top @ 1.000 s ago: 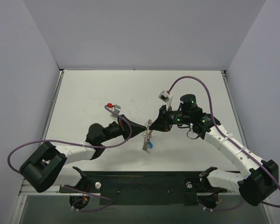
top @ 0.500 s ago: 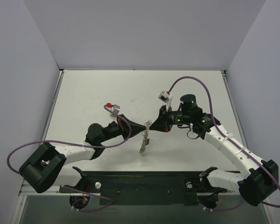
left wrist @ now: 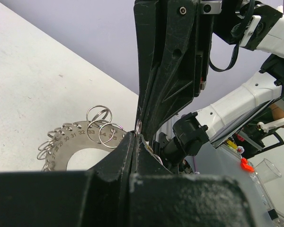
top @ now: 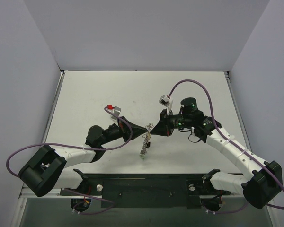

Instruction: Put the keys on the keyring

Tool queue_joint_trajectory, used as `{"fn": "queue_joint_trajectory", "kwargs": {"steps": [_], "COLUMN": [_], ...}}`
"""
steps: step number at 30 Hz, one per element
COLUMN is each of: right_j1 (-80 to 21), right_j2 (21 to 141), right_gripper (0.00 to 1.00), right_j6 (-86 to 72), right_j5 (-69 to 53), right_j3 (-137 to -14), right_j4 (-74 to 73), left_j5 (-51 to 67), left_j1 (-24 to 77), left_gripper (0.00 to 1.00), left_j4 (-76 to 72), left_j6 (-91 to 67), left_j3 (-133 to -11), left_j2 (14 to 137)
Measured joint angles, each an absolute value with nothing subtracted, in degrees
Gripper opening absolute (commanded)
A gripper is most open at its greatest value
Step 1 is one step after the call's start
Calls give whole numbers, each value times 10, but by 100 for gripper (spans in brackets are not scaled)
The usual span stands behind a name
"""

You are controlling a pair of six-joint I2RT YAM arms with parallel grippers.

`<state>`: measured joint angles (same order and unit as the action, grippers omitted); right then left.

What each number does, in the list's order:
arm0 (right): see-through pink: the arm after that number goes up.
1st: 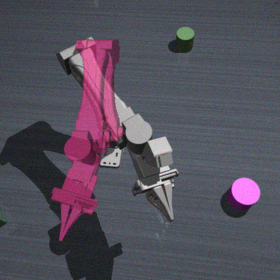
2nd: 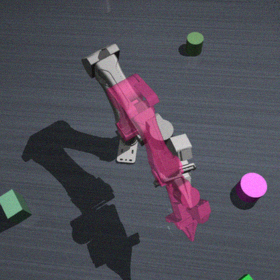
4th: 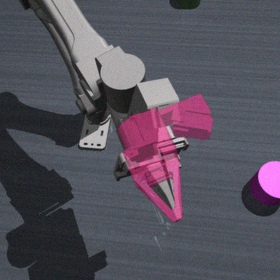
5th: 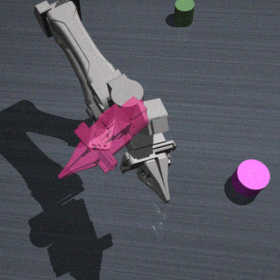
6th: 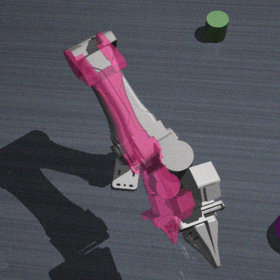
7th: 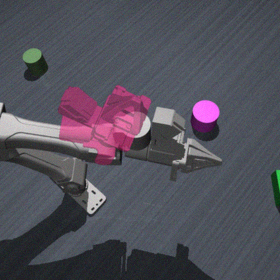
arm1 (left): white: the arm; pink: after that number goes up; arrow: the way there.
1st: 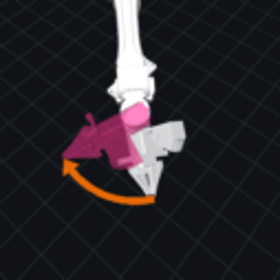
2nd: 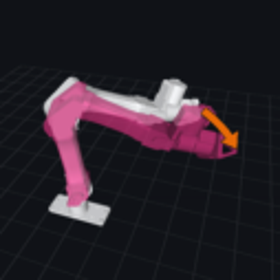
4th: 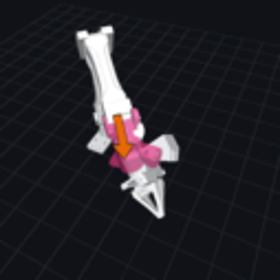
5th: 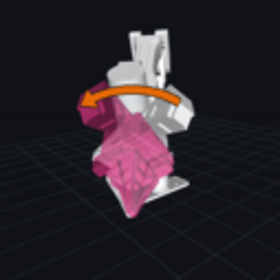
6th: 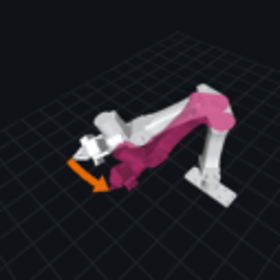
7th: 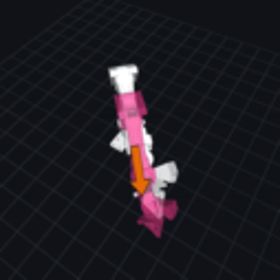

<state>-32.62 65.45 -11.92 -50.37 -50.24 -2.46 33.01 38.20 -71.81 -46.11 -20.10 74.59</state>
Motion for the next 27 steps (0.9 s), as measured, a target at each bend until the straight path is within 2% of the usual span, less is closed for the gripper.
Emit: {"fn": "queue_joint_trajectory", "kwargs": {"steps": [27], "right_j1": [-341], "right_j2": [660], "right_gripper": [0], "right_j6": [-139], "right_j5": [-490], "right_j3": [-492], "right_j4": [-6], "left_j5": [335], "left_j1": [378], "left_gripper": [0], "left_j4": [-718], "left_j6": [-461], "left_j3": [-201], "left_j2": [741]}}
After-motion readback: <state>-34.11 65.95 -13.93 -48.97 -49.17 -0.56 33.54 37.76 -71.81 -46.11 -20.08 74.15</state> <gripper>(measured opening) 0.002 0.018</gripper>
